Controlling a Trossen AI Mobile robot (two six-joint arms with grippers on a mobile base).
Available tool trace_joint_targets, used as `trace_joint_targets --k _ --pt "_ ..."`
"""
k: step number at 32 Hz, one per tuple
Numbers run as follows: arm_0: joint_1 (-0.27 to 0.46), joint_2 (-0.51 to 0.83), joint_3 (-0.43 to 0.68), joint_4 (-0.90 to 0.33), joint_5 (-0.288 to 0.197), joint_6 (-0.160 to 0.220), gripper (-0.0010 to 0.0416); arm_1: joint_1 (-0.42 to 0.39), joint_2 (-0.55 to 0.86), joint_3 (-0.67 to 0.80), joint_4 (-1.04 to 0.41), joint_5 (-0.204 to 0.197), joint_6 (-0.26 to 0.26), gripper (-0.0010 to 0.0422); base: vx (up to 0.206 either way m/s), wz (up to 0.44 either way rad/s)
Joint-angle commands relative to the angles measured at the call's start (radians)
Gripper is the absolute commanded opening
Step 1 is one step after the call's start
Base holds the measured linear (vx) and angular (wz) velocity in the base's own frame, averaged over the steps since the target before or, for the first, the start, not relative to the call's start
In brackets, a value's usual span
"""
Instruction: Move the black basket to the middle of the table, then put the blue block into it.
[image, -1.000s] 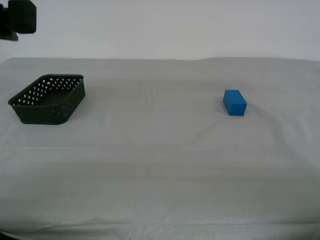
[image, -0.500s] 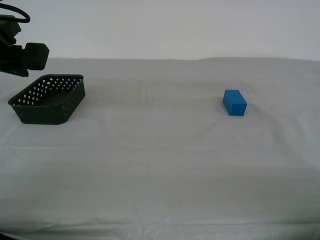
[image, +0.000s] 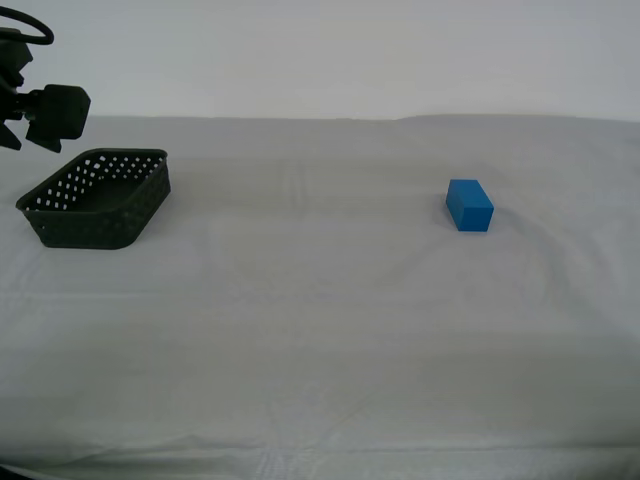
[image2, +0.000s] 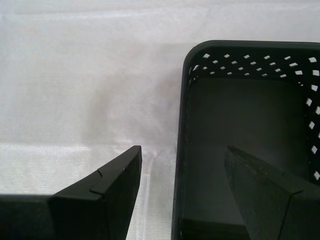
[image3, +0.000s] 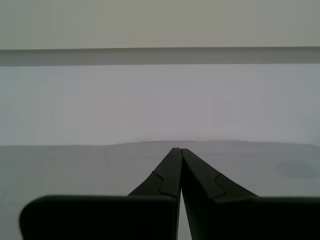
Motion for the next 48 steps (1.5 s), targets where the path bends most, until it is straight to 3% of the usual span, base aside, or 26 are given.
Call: trace_joint_targets --k 1,9,19,25,27,28,32,33,35,40,48 --pt "0.0 0.0 0.0 0.003 0.001 0.0 0.0 0.004 0.0 0.0 -0.006 -0.006 0.003 0.021 0.0 0.0" --pt "0.001 0.0 0.0 0.004 0.0 0.0 0.0001 0.006 0.184 0.005 -0.003 0.0 0.005 0.0166 0.0 0.0" --pt "0.001 0.0 0.0 0.003 0.0 0.0 0.0 0.006 0.348 0.019 0.1 -0.005 -0.005 0.0175 0.0 0.0" --pt "0.001 0.0 0.0 0.002 0.0 -0.001 0.0 0.005 0.393 0.076 0.058 -0.024 -0.043 0.0098 0.0 0.0" --pt "0.001 0.0 0.0 0.002 0.0 -0.001 0.0001 0.005 0.391 0.087 0.054 -0.024 -0.042 0.004 0.0 0.0" --pt "0.001 0.0 0.0 0.002 0.0 -0.001 0.0 0.005 0.391 0.098 0.035 -0.024 -0.042 -0.0009 0.0 0.0" --pt "0.001 0.0 0.0 0.002 0.0 -0.001 0.0 0.004 0.39 0.113 0.028 -0.054 -0.042 -0.0001 0.0 0.0" --pt "0.001 0.0 0.0 0.002 0.0 -0.001 0.0 0.004 0.389 0.118 0.016 -0.049 -0.043 0.0 0.0 0.0" --pt "0.001 0.0 0.0 0.001 0.0 0.0 0.0001 0.001 0.374 0.142 -0.042 0.014 -0.05 -0.0001 0.0 0.0" --pt "0.001 0.0 0.0 0.001 0.0 0.0 0.0001 -0.035 0.277 0.148 -0.074 0.116 -0.124 -0.0001 0.0 0.0" --pt "0.002 0.0 0.0 -0.004 0.0 0.0 0.0001 -0.236 0.117 0.149 -0.135 0.129 -0.249 -0.0001 0.0 0.0"
